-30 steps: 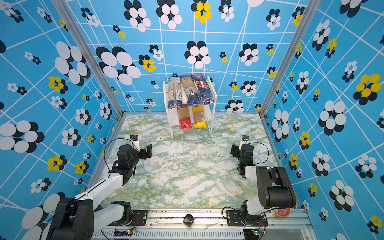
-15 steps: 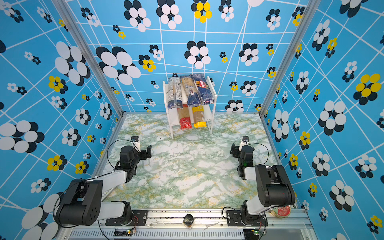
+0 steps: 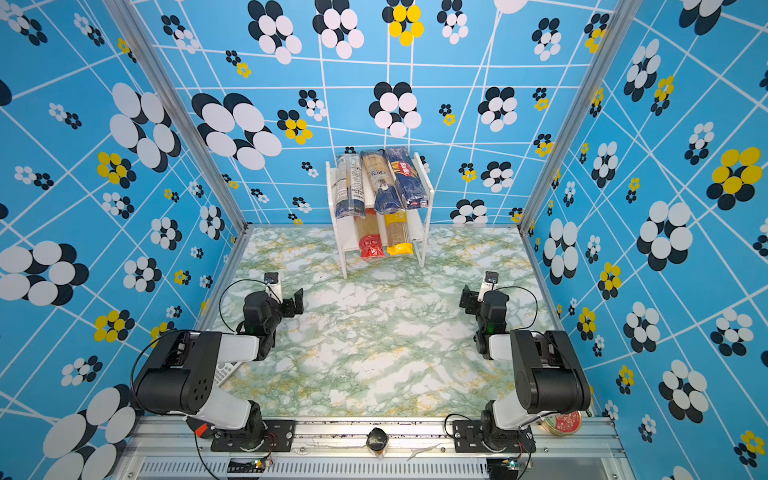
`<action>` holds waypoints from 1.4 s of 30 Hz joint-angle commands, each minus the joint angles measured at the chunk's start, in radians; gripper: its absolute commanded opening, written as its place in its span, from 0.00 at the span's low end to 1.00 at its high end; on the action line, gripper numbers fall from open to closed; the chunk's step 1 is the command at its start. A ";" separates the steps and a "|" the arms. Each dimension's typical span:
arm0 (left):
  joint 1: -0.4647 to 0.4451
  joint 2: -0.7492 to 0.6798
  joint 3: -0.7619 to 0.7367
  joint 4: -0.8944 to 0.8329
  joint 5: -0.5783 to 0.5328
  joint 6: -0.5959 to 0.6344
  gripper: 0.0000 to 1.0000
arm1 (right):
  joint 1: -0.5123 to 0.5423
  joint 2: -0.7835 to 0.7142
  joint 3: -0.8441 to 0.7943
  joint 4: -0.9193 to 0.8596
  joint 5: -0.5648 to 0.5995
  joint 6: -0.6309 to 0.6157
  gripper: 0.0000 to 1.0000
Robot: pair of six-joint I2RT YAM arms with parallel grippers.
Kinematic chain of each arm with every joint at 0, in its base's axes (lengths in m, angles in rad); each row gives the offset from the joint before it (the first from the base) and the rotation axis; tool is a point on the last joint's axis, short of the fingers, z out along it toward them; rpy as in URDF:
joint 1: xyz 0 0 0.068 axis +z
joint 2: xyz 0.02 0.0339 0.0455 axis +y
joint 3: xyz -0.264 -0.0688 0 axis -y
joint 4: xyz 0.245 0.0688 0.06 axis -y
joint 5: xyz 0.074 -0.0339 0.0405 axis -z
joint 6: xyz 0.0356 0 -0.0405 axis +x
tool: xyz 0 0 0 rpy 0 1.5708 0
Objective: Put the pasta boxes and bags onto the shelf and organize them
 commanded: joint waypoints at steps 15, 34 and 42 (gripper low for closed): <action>0.010 0.005 0.015 0.013 -0.010 0.004 0.99 | -0.004 0.005 0.001 0.011 -0.010 -0.004 0.99; 0.010 0.006 0.015 0.014 -0.009 0.004 0.99 | 0.003 0.005 0.010 -0.006 -0.036 -0.023 0.99; 0.011 0.006 0.015 0.014 -0.009 0.004 0.99 | 0.004 0.005 0.012 -0.006 -0.035 -0.023 0.99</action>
